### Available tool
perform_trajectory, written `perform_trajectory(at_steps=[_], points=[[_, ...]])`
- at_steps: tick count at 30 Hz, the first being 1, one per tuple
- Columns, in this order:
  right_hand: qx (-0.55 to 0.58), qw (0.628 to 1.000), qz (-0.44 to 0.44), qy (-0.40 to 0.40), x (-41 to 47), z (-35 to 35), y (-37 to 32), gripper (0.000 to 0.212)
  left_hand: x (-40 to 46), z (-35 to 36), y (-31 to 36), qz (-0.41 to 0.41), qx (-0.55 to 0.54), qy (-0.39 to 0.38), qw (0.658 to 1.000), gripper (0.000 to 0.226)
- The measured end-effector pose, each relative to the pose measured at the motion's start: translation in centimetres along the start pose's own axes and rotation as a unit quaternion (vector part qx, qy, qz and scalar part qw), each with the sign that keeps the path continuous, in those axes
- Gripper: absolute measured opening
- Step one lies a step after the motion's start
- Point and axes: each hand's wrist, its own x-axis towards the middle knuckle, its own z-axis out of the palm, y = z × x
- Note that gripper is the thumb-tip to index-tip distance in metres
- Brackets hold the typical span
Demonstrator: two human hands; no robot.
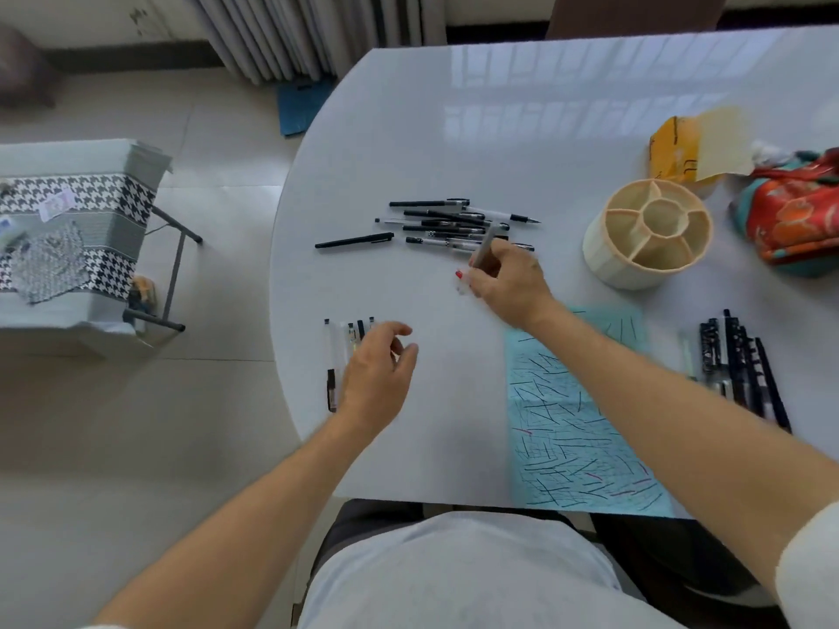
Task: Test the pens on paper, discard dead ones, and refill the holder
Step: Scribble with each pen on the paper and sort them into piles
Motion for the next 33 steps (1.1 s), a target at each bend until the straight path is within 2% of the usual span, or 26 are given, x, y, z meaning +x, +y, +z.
perform_trajectory(at_steps=[3,6,7,12,16,19,21,25,29,33], points=[[0.249,0.963,0.096,-0.041,-4.8,-2.0,1.0,0.009,0.3,2.3,3.0,0.016,-0.046,-0.083,0.995,0.033],[0.333,0.932,0.134,-0.059,-9.3,-3.4,3.0,0.011,0.4,4.8,5.3,0.027,-0.067,-0.195,0.978,0.023],[0.342,0.927,0.142,-0.062,-10.6,-3.6,3.7,0.012,0.3,5.6,5.8,0.038,-0.049,-0.223,0.973,0.018],[0.34,0.922,0.188,0.005,-14.7,-5.0,7.1,0.02,-0.7,8.6,7.1,0.094,0.062,-0.275,0.955,0.031],[0.304,0.925,0.199,0.114,-15.6,-5.4,8.3,0.027,-0.6,10.6,9.3,0.171,0.112,-0.246,0.948,0.03],[0.3,0.888,0.253,0.24,-14.7,-7.2,9.9,0.031,0.0,11.5,9.5,0.213,0.188,-0.221,0.933,0.035],[0.285,0.874,0.268,0.29,-14.0,-9.5,11.6,0.029,0.5,11.2,8.1,0.214,0.212,-0.205,0.931,0.035],[0.22,0.919,0.223,0.238,-12.9,-11.0,13.0,0.017,0.7,11.3,6.1,0.235,0.219,-0.211,0.923,0.038],[0.164,0.952,0.178,0.189,-11.7,-9.3,12.1,0.016,0.2,12.6,5.7,0.279,0.223,-0.247,0.901,0.042],[0.035,0.98,0.13,0.145,-10.9,-8.3,11.6,0.007,0.1,13.0,5.0,0.264,0.232,-0.274,0.895,0.042]])
